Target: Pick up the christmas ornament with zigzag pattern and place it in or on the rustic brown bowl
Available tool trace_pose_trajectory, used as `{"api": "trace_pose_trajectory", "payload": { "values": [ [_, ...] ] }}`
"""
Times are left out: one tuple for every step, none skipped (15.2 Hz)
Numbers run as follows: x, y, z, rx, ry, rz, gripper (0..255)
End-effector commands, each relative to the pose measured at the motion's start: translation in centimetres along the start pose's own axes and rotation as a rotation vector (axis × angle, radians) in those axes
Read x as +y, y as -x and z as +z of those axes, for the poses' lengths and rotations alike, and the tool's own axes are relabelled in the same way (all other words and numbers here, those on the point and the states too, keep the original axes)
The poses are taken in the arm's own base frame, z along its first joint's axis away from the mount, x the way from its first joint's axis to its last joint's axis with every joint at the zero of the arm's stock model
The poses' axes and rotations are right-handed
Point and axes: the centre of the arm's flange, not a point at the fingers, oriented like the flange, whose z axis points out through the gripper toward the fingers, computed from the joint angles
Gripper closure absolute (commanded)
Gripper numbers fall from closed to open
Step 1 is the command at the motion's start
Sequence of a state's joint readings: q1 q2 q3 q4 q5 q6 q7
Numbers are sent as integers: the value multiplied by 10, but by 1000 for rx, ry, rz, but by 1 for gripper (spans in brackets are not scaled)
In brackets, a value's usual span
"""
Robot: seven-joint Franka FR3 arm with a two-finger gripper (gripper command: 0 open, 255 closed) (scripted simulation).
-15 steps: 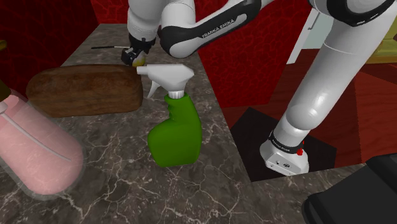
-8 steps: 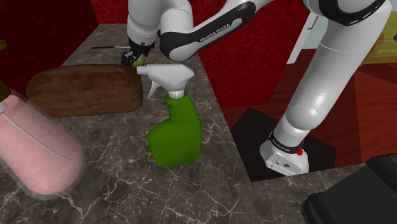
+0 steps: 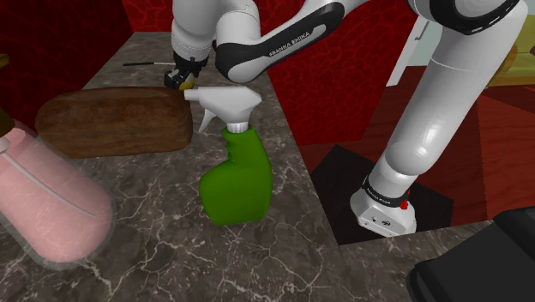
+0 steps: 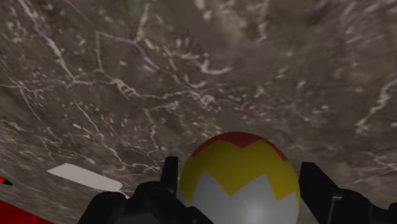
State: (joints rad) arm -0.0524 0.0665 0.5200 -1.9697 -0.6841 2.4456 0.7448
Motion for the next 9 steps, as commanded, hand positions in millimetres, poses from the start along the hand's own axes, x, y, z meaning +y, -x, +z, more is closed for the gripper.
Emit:
{"api": "trace_pose_trajectory", "payload": {
  "values": [
    [0, 0, 0, -1, 0, 0, 255],
    [0, 0, 0, -1, 0, 0, 255],
    [0, 0, 0, -1, 0, 0, 255],
    [0, 0, 0, -1, 0, 0, 255],
    [0, 0, 0, -1, 0, 0, 255],
    [0, 0, 0, -1, 0, 0, 255],
    [1, -3, -4, -1, 0, 0, 255],
    [2, -6, -8, -1, 0, 0, 255],
    [3, -9, -12, -1, 0, 0, 255]
  ]
}}
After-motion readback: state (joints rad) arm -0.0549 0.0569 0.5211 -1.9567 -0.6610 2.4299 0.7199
